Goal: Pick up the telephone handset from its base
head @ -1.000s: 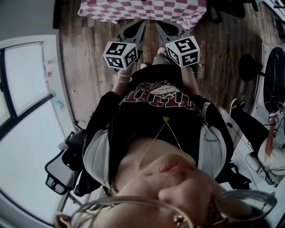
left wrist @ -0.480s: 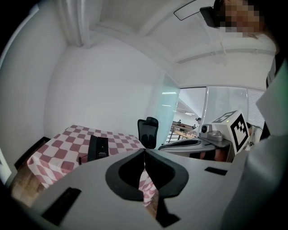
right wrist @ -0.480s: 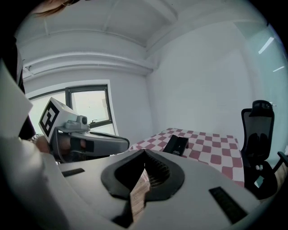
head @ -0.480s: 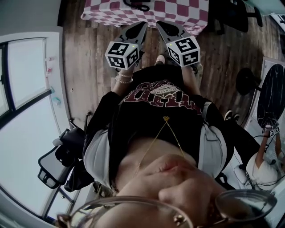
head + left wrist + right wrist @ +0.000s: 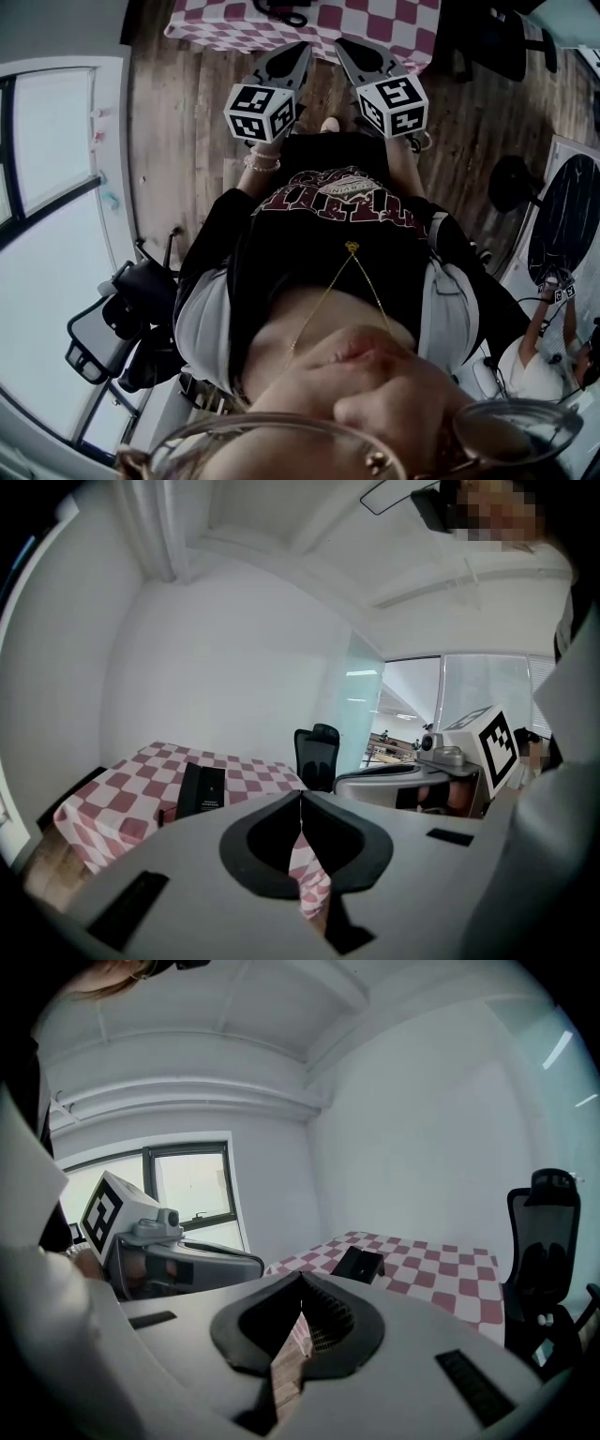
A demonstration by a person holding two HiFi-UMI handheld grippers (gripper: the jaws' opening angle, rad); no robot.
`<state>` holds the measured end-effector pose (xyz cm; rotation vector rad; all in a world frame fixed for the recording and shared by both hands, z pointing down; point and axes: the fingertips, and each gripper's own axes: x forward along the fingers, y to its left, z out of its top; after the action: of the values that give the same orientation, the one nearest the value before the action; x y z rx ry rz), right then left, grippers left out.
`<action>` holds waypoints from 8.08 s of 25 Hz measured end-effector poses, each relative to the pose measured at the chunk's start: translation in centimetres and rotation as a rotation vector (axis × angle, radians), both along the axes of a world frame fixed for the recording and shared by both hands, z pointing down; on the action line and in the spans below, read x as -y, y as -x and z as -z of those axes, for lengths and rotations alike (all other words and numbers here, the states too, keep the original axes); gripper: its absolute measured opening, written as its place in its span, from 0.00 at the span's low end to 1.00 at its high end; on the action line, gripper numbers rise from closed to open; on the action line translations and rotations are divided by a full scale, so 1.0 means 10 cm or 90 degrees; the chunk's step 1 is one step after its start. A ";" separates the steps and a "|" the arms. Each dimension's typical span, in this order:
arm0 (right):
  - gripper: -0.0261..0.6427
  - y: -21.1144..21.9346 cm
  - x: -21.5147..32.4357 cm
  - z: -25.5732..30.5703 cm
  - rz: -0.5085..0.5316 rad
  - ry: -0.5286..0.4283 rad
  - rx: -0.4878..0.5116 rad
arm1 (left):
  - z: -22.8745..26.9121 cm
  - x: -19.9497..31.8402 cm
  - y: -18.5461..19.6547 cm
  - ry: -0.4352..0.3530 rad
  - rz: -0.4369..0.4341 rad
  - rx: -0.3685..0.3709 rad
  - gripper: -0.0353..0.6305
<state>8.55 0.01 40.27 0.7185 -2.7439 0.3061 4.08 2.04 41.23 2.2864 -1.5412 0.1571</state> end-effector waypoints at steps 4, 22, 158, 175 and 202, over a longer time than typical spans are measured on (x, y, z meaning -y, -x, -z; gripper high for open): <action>0.07 -0.05 0.04 -0.04 0.005 0.007 0.004 | -0.04 0.07 -0.04 0.009 0.003 0.004 0.07; 0.07 0.08 0.53 -0.05 -0.051 0.017 0.033 | -0.05 0.59 0.08 -0.003 -0.042 -0.015 0.07; 0.07 1.34 2.41 -2.02 -0.221 0.268 -0.209 | -1.81 2.40 1.76 0.327 -0.160 -0.014 0.20; 0.07 1.36 2.39 -2.02 -0.221 0.259 -0.231 | -1.99 2.44 1.66 0.358 -0.193 -0.054 0.25; 0.07 1.36 2.40 -2.01 -0.212 0.258 -0.241 | -1.97 2.46 1.65 0.402 -0.177 -0.186 0.18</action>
<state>-5.09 -23.98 60.40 0.9934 -2.1120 0.6946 -12.40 -22.57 60.97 1.8906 -0.8608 0.3157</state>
